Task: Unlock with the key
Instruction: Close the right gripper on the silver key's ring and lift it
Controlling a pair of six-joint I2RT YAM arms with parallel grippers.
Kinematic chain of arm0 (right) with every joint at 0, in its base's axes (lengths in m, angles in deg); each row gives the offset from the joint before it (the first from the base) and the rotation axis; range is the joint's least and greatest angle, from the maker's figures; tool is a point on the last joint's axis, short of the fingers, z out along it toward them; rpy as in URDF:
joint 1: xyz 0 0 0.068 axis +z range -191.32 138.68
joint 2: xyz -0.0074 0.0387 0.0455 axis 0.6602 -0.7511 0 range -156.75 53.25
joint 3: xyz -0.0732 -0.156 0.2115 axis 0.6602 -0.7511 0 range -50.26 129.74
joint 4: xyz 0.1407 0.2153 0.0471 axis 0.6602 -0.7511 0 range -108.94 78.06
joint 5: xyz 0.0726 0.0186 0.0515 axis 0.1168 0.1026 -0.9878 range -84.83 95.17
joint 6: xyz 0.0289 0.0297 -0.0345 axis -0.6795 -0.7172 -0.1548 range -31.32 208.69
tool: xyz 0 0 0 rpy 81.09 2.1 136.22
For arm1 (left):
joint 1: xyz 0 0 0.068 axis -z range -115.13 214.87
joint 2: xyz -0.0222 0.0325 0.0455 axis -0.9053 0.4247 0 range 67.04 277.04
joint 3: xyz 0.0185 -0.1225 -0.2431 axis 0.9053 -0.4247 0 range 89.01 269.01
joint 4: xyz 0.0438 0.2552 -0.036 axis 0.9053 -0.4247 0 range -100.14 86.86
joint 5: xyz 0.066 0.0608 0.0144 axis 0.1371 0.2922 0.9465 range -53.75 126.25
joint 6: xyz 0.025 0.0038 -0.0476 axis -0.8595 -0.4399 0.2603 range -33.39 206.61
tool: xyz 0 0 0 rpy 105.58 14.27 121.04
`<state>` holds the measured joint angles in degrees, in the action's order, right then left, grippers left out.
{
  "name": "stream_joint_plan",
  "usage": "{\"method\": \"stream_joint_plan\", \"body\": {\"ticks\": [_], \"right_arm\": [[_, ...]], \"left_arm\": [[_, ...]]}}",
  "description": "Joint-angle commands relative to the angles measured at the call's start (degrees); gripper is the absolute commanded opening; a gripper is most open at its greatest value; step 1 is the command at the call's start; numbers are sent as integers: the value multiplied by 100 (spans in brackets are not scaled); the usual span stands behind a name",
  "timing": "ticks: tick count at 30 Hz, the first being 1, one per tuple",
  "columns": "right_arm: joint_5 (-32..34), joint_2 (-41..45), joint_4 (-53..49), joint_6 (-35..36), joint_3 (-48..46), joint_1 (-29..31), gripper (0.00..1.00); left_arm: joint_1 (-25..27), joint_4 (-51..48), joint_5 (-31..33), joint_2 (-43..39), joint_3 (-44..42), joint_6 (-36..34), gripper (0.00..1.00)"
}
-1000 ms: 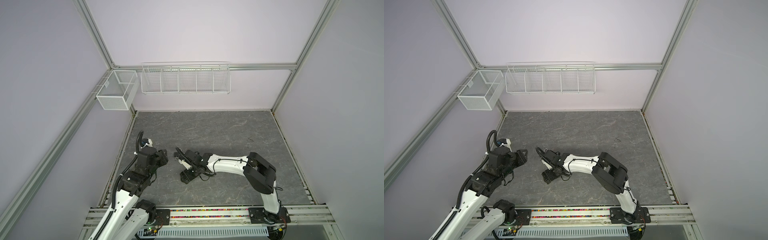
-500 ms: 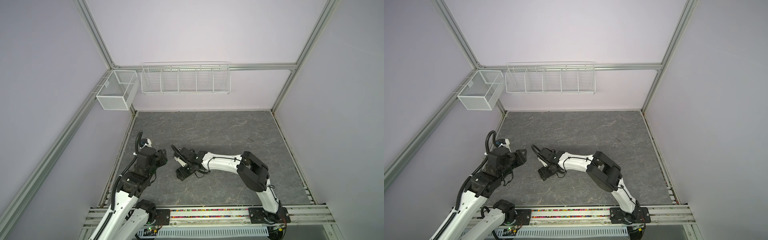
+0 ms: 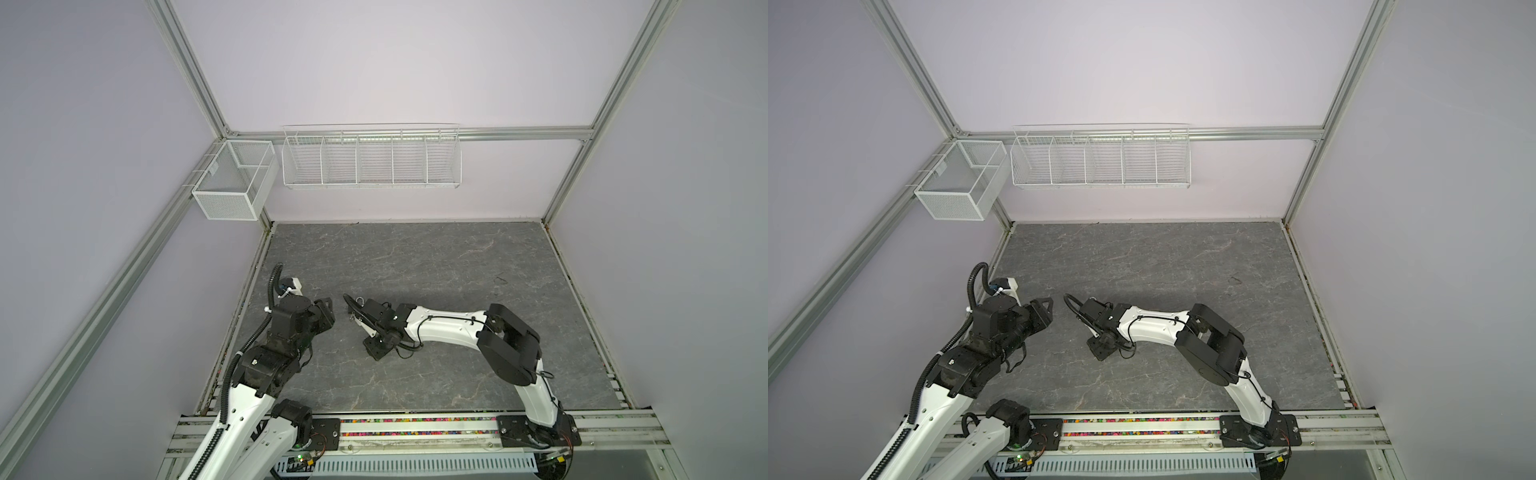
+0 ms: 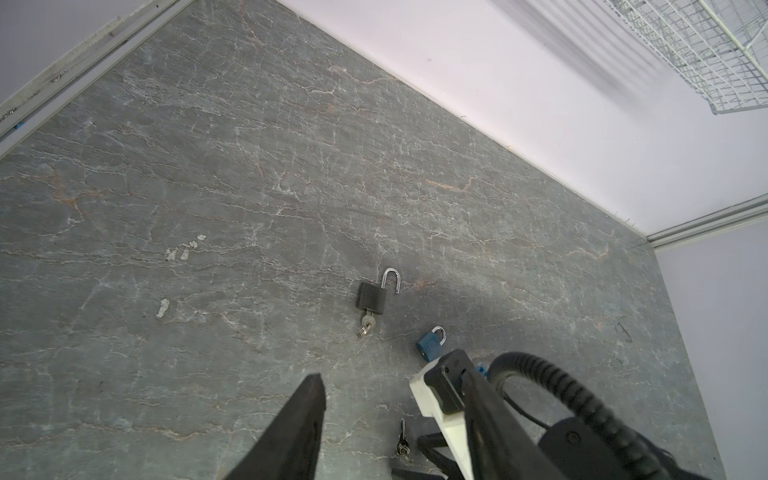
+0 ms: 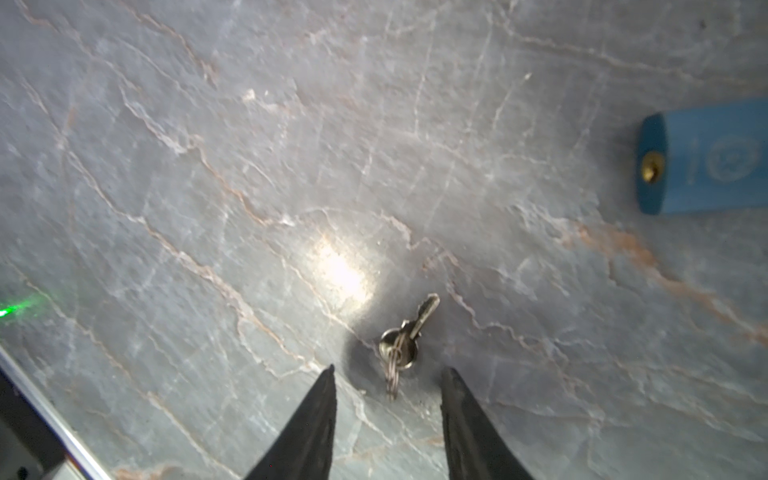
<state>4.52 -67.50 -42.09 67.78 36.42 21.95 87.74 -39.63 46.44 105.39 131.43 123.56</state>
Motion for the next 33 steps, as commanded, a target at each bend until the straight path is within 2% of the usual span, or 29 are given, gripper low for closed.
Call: {"method": "stream_joint_plan", "body": {"ticks": [1,6,13,27,33], "right_arm": [[179,198,-142,73,-65,32,40],[214,109,-128,87,19,28,29],[218,69,-71,124,49,30,21],[169,-35,-69,247,121,52,13],[168,-113,-73,324,168,92,15]], "left_arm": [[-26,44,-61,-86,-92,136,54],[-21,98,-118,-86,-136,222,54],[-24,147,-153,-60,-181,234,54],[-21,199,-153,-65,-251,271,54],[-20,212,-170,-44,-260,270,54]]}}
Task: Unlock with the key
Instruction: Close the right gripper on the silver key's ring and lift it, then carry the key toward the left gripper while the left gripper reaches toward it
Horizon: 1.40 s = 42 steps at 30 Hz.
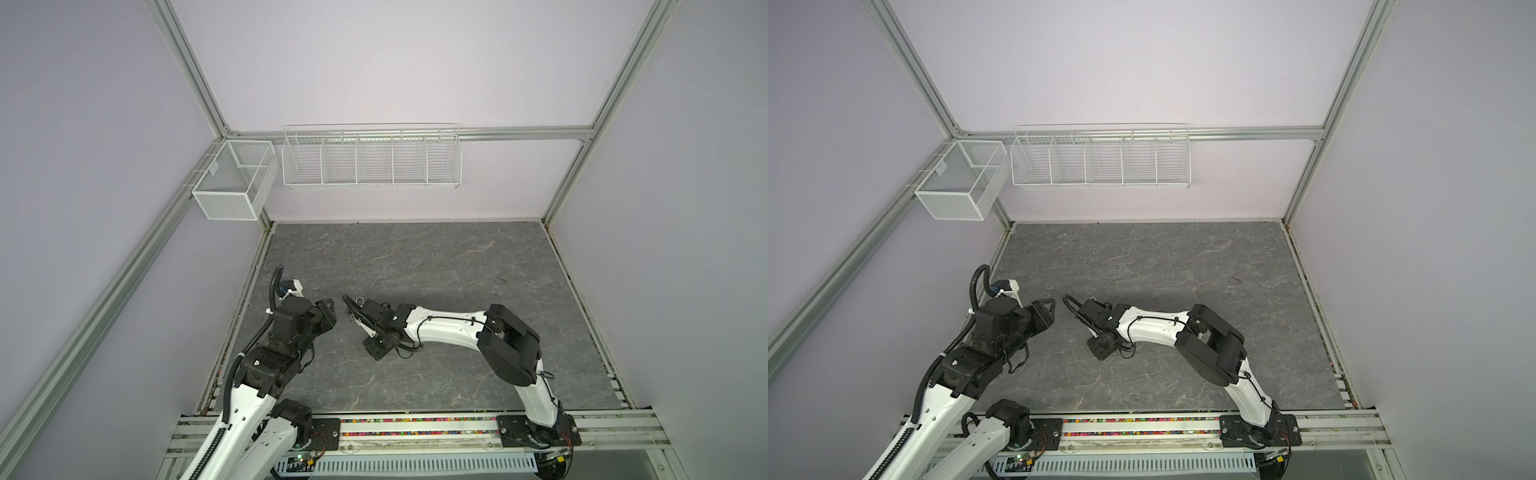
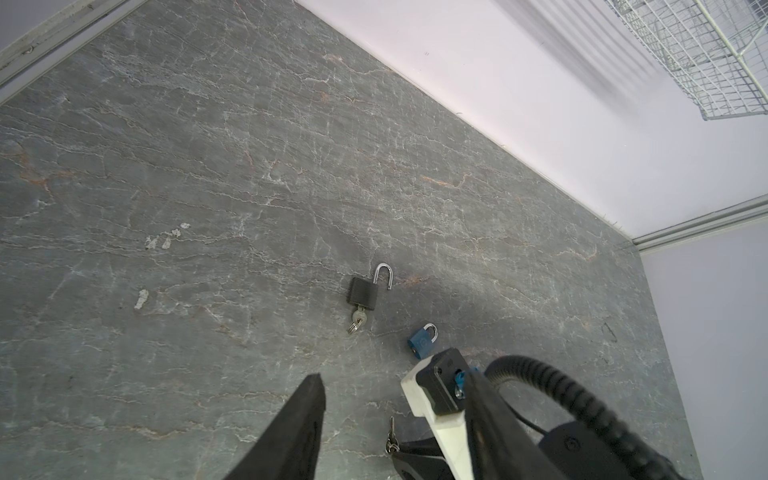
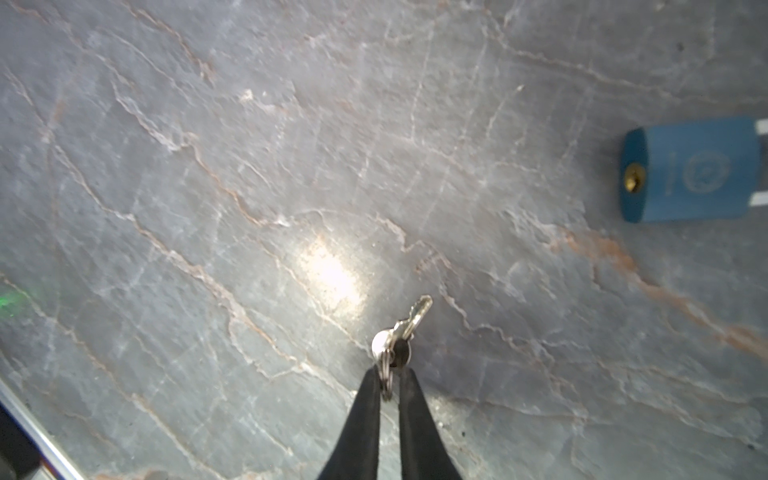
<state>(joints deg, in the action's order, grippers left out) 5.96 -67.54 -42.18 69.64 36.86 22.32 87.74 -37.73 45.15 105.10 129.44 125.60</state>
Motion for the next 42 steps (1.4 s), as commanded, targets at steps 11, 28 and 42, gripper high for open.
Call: {"method": "stream_joint_plan", "body": {"ticks": [11,28,42], "right_arm": [[132,-189,-117,259,93,62,12],[513,367,251,511,-332,44,7],[-423,1607,937,437,-1218,-398,7]], "left_arm": [[-25,40,-51,-23,-78,108,54],[-26,100,-152,-55,-87,226,54],[-20,204,-457,-117,-37,427,54]]}}
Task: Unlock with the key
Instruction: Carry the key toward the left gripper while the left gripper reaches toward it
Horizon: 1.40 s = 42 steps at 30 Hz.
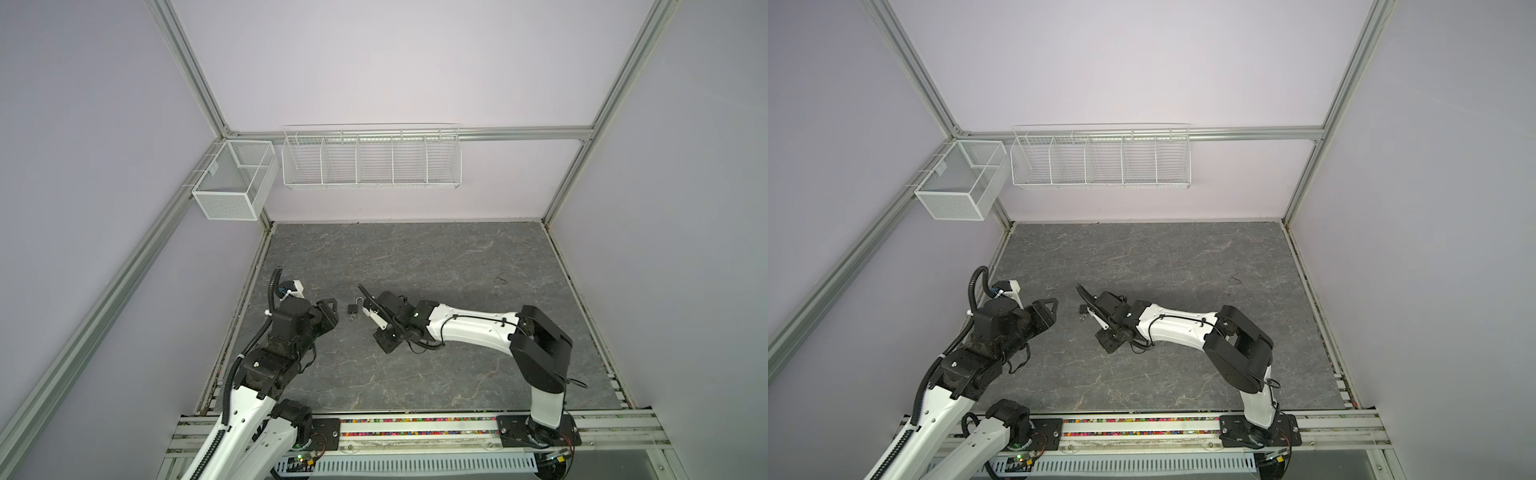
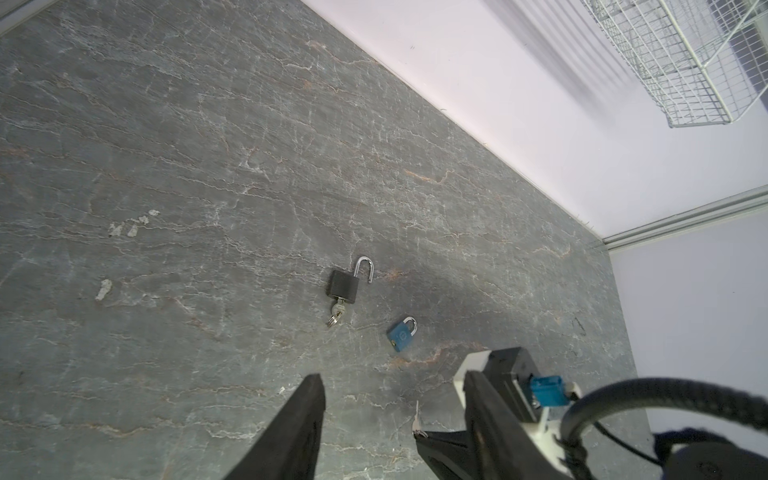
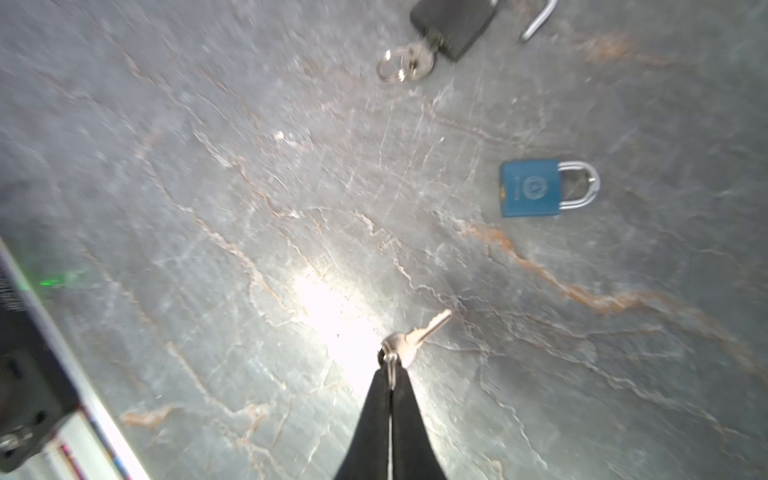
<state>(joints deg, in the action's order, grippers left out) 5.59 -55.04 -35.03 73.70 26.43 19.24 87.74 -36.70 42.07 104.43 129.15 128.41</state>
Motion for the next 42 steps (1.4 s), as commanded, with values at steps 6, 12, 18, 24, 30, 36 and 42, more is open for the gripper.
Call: {"method": "stream_joint_plan", "body": {"ticks": [6,12,18,24,30,36,42], "right_arm": [[-208,1334,663,685,-855,-160,7],[132,2207,1120,1599,-1475,-185,7],[438,2925,1670,2431,-2075,-188,6],[525,3457,1912,3095,-2422,-191,6],[680,3647,1944,3380,-2440,-146,6],[808,3577,1872,3535,-2302,-88,6],[755,3499,1905,3593,-2222,-18,6]], "left_arm": [[-28,634,-884,63,13,405,55],[-22,1343,-1878,417,-6,516,58],[144,1723,-2450,807,67,442,58],[556,1756,-2708,1175,304,152,59],[869,2099,-3069,1532,430,171,59],[1094,2330,-3042,1790,518,336,57],[1228,2367,-2902,2171,691,364,52]]}}
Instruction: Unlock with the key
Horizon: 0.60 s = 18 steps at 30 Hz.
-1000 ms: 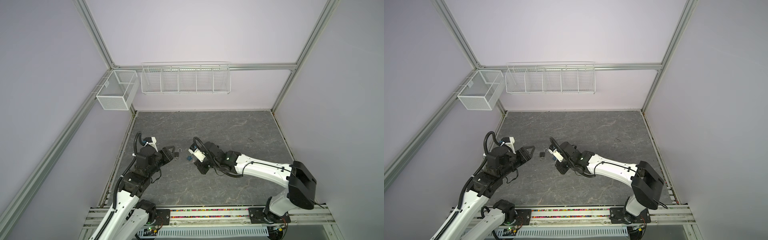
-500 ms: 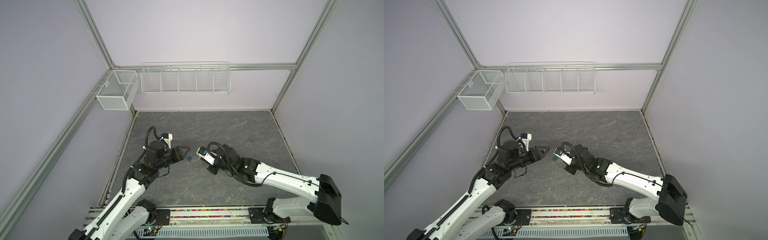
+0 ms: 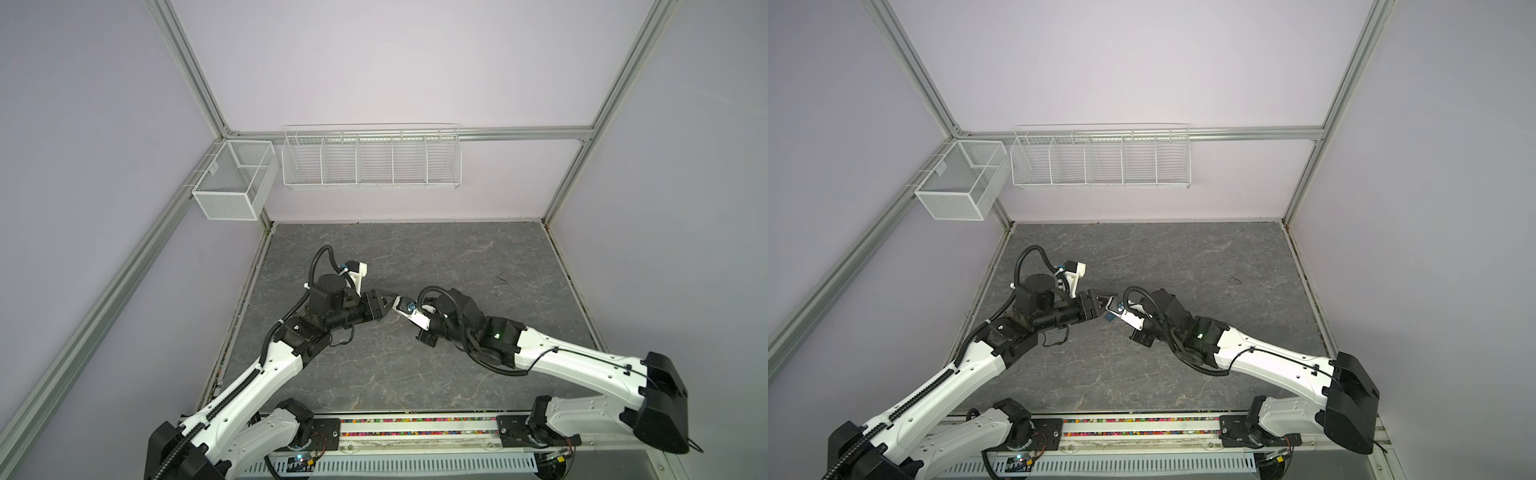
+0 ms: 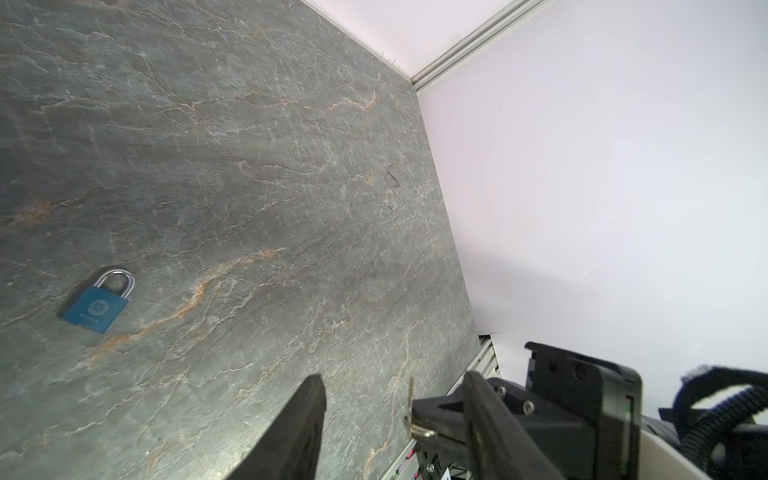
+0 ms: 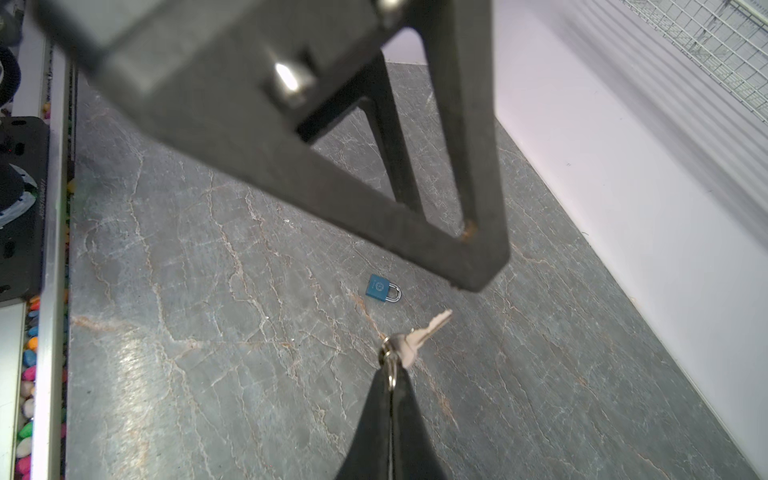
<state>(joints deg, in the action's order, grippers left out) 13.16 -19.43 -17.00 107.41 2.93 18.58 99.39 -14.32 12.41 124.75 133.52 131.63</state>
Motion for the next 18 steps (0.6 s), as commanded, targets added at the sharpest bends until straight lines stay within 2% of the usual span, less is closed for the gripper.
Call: {"method": "stream_joint_plan", "body": {"ticks": [1,7,9,18], "right_arm": [[-52,-82,82,227,150,47,6],[-15,-195,21,295,268,38,6],[-37,-223,0,301,298,24,6],[38,-275,-13,370,348,7,6]], "left_arm": [[74,116,65,214,284,54,51],[211,145,-65,585,545,23,45],[233,-50,-18,673,637,-43,38],[248,-277,90,734,658,-162,24]]}}
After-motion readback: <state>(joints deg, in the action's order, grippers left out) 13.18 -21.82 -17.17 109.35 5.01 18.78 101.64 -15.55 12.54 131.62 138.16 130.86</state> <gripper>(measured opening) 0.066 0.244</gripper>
